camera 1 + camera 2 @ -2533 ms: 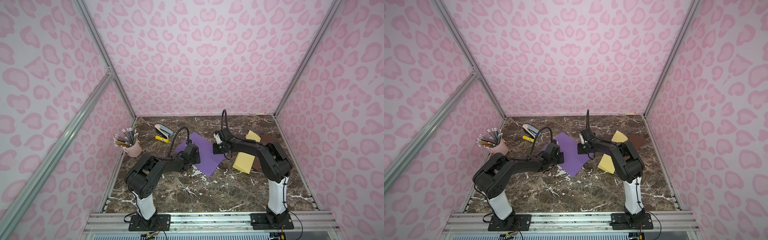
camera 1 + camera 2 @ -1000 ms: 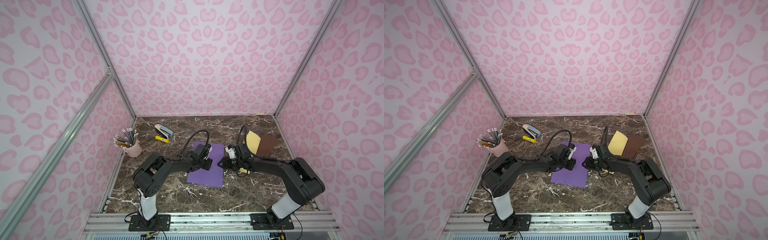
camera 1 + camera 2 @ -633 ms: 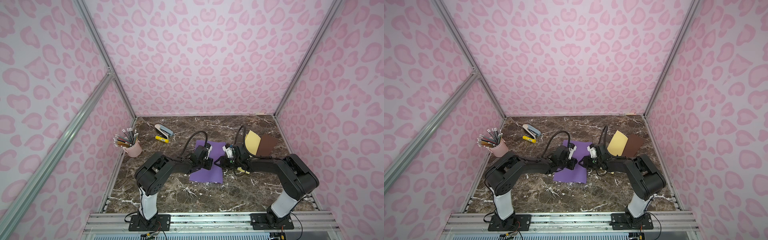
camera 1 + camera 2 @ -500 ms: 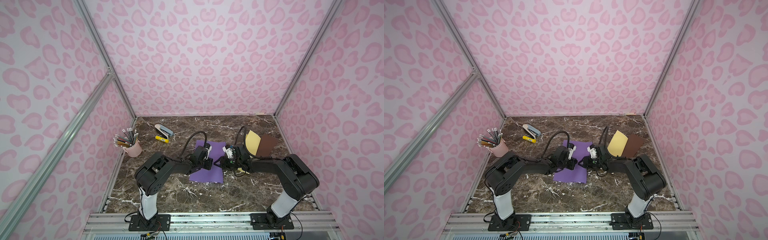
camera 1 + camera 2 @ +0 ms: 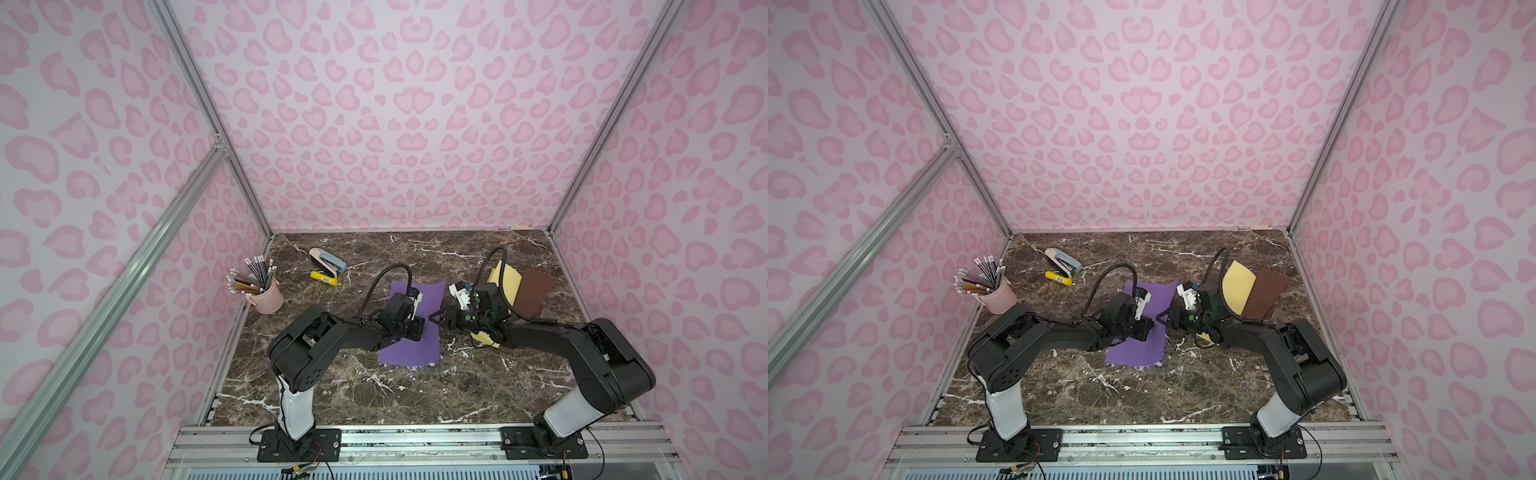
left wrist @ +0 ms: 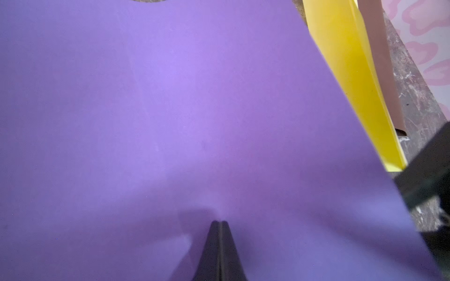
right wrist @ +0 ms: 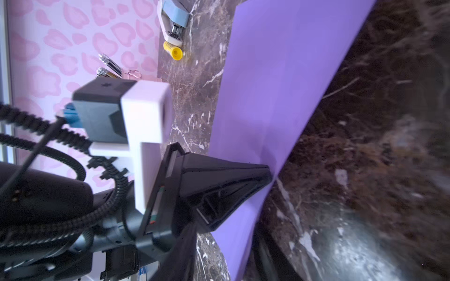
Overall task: Fold the rectangular paper in half along the long edge
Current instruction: Fold the paper at the center of the board.
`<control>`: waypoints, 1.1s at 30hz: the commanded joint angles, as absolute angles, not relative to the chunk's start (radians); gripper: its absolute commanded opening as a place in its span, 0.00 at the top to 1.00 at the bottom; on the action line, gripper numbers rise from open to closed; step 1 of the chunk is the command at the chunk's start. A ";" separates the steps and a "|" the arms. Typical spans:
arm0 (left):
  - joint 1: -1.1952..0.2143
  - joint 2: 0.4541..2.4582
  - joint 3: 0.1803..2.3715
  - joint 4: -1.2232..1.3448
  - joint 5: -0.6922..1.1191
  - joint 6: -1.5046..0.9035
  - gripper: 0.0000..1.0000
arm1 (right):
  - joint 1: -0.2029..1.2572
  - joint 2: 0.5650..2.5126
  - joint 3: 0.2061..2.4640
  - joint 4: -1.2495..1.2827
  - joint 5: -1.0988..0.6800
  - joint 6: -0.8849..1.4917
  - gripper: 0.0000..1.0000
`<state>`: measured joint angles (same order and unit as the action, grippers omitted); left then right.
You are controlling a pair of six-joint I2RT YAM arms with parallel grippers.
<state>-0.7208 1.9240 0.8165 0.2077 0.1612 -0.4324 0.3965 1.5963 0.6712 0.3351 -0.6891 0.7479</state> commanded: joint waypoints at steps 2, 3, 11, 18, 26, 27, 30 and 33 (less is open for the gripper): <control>-0.721 1.940 0.807 0.040 0.153 -0.438 0.96 | 0.397 1.596 0.691 0.238 -0.597 0.691 0.77; -0.721 1.938 0.808 0.038 0.152 -0.439 0.96 | 0.397 1.597 0.692 0.209 -0.569 0.684 0.82; -0.721 1.918 0.809 0.027 0.147 -0.436 0.96 | 0.397 1.602 0.685 0.132 -0.493 0.656 0.94; -0.712 1.754 0.816 0.021 0.107 -0.464 0.96 | 0.397 1.592 0.721 0.085 -0.511 0.603 1.00; -0.663 1.607 0.764 -0.084 0.040 -0.429 0.96 | 0.341 1.513 0.692 0.037 -0.560 0.504 1.00; -0.657 1.603 0.744 -0.081 0.042 -0.434 0.96 | 0.334 1.499 0.673 0.053 -0.564 0.503 1.00; -0.652 1.588 0.703 -0.055 0.053 -0.456 0.96 | 0.323 1.471 0.631 0.084 -0.568 0.514 1.00; -0.652 1.575 0.682 -0.019 0.072 -0.469 0.96 | 0.325 1.469 0.639 0.049 -0.567 0.491 1.00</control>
<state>-0.6552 1.5890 0.6914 -0.0746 0.0601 -0.4500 0.3252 1.4757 0.6323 0.0418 -0.5541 0.5262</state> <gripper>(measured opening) 0.050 0.061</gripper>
